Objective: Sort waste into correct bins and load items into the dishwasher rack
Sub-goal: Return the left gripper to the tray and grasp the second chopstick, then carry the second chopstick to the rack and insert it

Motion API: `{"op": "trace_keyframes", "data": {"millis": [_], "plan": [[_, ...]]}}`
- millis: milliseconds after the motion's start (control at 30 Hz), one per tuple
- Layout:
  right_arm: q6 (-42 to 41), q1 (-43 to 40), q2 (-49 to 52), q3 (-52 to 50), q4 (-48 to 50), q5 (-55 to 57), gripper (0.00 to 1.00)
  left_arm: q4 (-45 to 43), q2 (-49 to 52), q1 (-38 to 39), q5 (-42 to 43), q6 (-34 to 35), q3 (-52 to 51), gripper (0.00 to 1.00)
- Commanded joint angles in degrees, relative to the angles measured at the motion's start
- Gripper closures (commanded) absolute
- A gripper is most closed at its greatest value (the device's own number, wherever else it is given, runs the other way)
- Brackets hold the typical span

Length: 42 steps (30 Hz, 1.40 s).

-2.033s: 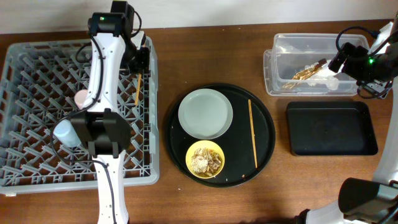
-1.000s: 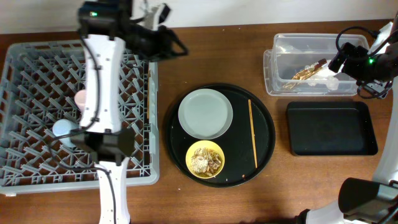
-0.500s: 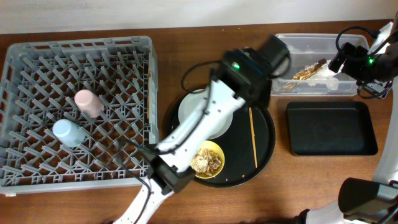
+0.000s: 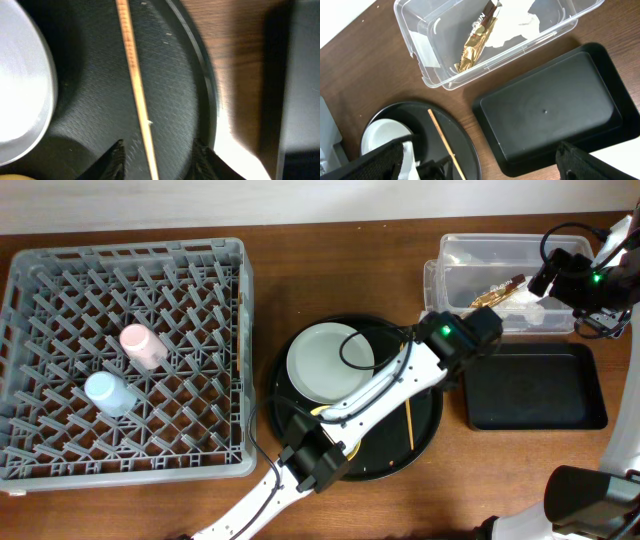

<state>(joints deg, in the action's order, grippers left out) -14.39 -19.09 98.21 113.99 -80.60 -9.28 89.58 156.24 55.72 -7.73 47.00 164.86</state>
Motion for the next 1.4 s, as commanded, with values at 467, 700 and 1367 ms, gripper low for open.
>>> {"op": "trace_keyframes", "data": {"millis": [467, 700, 1367], "plan": [[-0.04, -0.11, -0.39, 0.76, -0.02, 0.33, 0.01, -1.75, 9.18, -1.90, 1.95, 1.40, 0.20, 0.64], [-0.04, -0.11, -0.39, 0.76, -0.02, 0.33, 0.01, -1.49, 10.95, -1.90, 3.50, 1.40, 0.20, 0.95], [-0.04, -0.11, -0.39, 0.76, -0.02, 0.33, 0.01, 7.13, -12.13, -16.48, -6.93, -26.05, 14.97, 0.99]]}}
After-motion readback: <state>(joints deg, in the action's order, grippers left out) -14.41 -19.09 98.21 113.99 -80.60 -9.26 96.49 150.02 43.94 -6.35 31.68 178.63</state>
